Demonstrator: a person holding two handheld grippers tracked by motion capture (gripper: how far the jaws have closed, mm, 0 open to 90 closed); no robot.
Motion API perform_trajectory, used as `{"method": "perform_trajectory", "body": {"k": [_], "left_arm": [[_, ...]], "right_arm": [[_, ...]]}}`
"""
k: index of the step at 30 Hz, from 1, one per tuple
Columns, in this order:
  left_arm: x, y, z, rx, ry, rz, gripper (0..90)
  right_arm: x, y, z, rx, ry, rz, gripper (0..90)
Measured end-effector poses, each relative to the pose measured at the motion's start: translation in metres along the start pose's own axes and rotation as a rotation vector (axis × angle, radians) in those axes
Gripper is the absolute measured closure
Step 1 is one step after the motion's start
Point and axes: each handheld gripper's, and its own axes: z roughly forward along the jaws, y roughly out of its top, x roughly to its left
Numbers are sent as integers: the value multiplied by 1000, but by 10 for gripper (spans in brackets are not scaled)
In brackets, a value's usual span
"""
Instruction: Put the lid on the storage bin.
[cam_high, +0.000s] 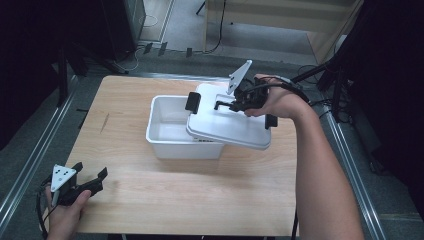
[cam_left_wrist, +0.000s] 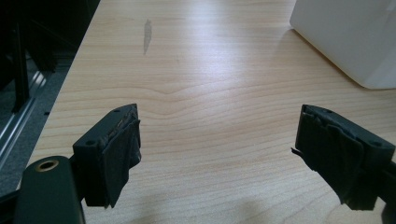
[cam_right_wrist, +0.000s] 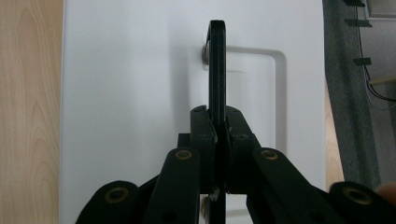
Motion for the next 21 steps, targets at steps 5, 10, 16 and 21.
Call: {"method": "perform_trajectory", "body": {"k": [5, 10, 16, 21], "left_arm": [[0, 0, 0, -1, 0, 1, 148], [0, 0, 0, -2, -1, -1, 147], [1, 0, -1, -4, -5, -3, 147], [1, 0, -1, -7, -6, -7, 147]], "right_arm": [[1, 11, 9, 0, 14, -19, 854], [1, 23, 17, -14, 24, -34, 854], [2, 36, 27, -19, 40, -55, 855], [1, 46, 33, -16, 51, -74, 855]]}}
